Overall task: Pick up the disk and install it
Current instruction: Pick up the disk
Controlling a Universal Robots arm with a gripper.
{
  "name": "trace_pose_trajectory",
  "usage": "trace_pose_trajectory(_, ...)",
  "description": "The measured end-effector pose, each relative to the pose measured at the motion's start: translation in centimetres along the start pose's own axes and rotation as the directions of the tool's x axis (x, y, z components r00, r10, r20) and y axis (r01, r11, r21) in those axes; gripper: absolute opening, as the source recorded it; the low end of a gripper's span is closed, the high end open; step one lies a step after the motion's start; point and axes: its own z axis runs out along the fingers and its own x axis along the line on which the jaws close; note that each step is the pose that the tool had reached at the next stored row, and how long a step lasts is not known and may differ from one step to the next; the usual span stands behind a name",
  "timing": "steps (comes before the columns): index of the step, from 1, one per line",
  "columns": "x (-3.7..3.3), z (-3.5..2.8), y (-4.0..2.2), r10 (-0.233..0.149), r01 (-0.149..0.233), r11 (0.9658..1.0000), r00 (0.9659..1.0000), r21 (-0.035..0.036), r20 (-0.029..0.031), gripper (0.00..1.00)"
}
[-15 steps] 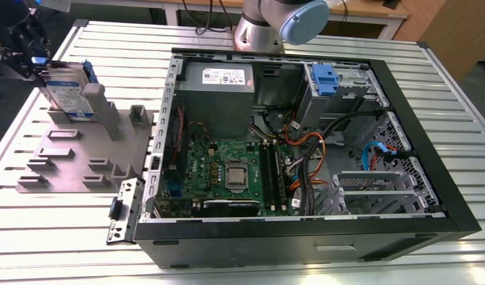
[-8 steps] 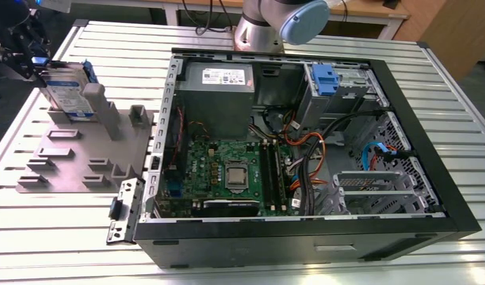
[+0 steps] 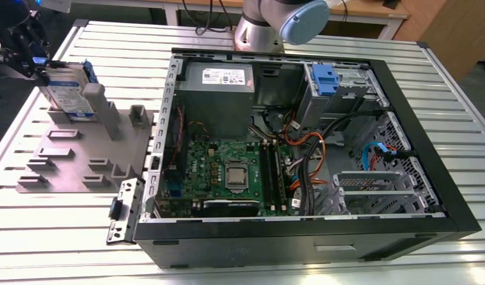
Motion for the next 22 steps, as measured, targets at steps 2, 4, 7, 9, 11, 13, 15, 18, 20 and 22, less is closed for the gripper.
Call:
trace_pose_trajectory(2, 0.0, 0.0, 0.0, 0.0, 0.0, 1.0, 1.0, 0.0, -0.0001, 0.45)
trace_pose_trajectory(4, 0.0, 0.0, 0.0, 0.0, 0.0, 1.0, 1.0, 0.0, 0.0, 0.45)
trace_pose_trajectory(7, 0.0, 0.0, 0.0, 0.0, 0.0, 1.0, 1.0, 0.0, 0.0, 0.45)
trace_pose_trajectory(9, 0.0, 0.0, 0.0, 0.0, 0.0, 1.0, 1.0, -0.0001, -0.0002, 0.43)
trace_pose_trajectory(11, 0.0, 0.0, 0.0, 0.0, 0.0, 1.0, 1.0, -0.0001, -0.0001, 0.37)
trace_pose_trajectory(13, 0.0, 0.01, 0.0, 0.0, 0.0, 1.0, 1.0, 0.0, 0.0, 0.37)
trace_pose_trajectory(15, 0.0, 0.01, 0.0, 0.0, 0.0, 1.0, 1.0, 0.0, 0.0, 0.37)
trace_pose_trajectory(18, 0.0, 0.01, 0.0, 0.0, 0.0, 1.0, 1.0, 0.0, 0.0, 0.37)
trace_pose_trajectory(20, 0.0, 0.01, 0.0, 0.0, 0.0, 1.0, 1.0, 0.0, -0.0001, 0.37)
trace_pose_trajectory(22, 0.0, 0.02, 0.0, 0.0, 0.0, 1.0, 1.0, 0.0, 0.0, 0.37)
